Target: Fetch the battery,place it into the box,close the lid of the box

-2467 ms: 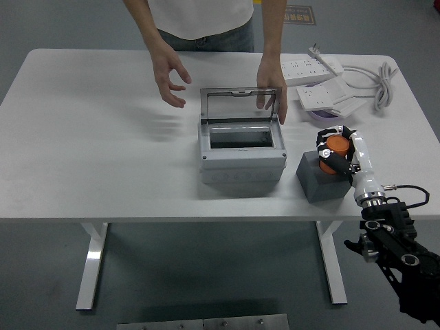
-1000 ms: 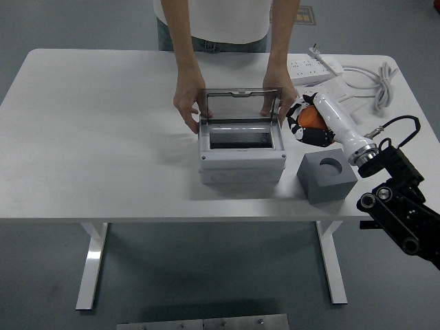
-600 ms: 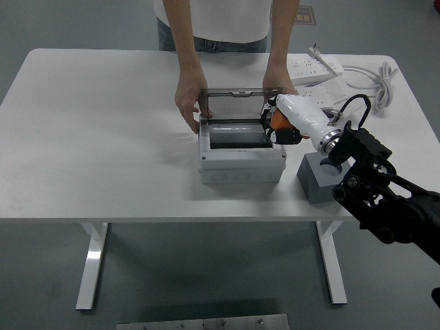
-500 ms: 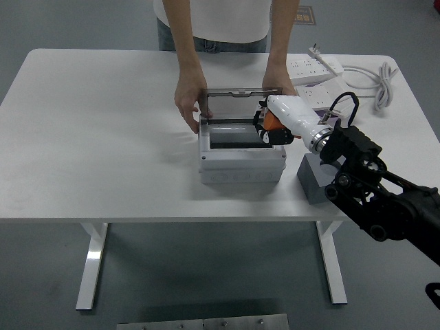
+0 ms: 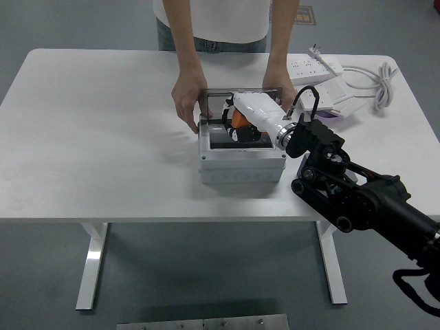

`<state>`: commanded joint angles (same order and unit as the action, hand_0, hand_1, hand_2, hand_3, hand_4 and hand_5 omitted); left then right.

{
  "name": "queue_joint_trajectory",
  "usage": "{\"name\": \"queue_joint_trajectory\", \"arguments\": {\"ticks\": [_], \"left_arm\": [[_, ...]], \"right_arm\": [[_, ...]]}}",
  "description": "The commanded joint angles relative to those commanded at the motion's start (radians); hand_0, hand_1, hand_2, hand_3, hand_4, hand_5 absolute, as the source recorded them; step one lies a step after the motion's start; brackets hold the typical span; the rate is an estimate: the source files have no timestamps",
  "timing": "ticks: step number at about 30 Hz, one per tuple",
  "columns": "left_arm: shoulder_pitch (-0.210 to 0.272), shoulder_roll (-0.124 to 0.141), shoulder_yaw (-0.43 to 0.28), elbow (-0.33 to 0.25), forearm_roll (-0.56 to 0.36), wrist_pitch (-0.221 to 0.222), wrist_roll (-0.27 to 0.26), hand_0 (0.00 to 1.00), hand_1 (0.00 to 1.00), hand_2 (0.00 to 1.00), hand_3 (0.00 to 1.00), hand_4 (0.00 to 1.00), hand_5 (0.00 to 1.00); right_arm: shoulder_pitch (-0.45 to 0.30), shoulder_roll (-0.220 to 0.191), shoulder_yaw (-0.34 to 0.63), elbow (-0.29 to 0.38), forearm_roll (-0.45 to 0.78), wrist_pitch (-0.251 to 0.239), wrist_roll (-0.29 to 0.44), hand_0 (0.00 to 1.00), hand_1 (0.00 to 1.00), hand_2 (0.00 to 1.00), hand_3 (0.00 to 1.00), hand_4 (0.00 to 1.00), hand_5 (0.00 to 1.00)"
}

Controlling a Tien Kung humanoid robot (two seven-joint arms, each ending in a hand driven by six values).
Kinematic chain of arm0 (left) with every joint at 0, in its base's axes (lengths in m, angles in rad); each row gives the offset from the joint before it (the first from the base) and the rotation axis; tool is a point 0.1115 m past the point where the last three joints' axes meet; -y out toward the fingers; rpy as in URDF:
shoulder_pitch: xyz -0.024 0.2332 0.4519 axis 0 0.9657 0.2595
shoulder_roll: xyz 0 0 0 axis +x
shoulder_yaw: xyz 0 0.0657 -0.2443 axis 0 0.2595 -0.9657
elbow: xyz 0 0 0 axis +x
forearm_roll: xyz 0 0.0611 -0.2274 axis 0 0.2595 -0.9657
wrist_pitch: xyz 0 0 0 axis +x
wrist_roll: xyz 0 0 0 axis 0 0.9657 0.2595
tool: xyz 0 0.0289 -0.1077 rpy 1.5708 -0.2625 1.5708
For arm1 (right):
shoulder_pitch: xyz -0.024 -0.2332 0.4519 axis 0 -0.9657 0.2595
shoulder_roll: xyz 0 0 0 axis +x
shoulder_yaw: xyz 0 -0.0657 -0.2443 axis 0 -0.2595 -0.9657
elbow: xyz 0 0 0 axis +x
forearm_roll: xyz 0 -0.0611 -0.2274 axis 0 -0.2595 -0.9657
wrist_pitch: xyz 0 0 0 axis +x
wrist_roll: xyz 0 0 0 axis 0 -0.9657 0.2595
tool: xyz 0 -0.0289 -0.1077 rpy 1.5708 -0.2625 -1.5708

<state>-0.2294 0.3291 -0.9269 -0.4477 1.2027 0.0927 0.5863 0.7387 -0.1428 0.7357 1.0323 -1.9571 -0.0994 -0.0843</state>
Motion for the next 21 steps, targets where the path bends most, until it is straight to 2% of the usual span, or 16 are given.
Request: {"name": "queue_joint_trajectory", "arguments": {"ticks": [10,21], "left_arm": [[-0.008,0.003,-0.014,-0.001,0.027,-0.008,0.006,0.632,0.698,0.573,0.541,0.5,0.002],[-0.017,0.005,-0.017,-0.001,0.036,-0.014,0.005,0.632,0.698,0.573,0.541,0.5,0.002]], "right_arm": [[0.046,0.057,-0.036,-0.107,0.007,-0.036,0.03,0.091,0.177,0.222,0.274,0.002,0.002],[0.06,0.079,-0.087,-0.138,0.018,-0.044,0.039,0.095,0.179,0.223,0.274,0.002,0.002]]}}
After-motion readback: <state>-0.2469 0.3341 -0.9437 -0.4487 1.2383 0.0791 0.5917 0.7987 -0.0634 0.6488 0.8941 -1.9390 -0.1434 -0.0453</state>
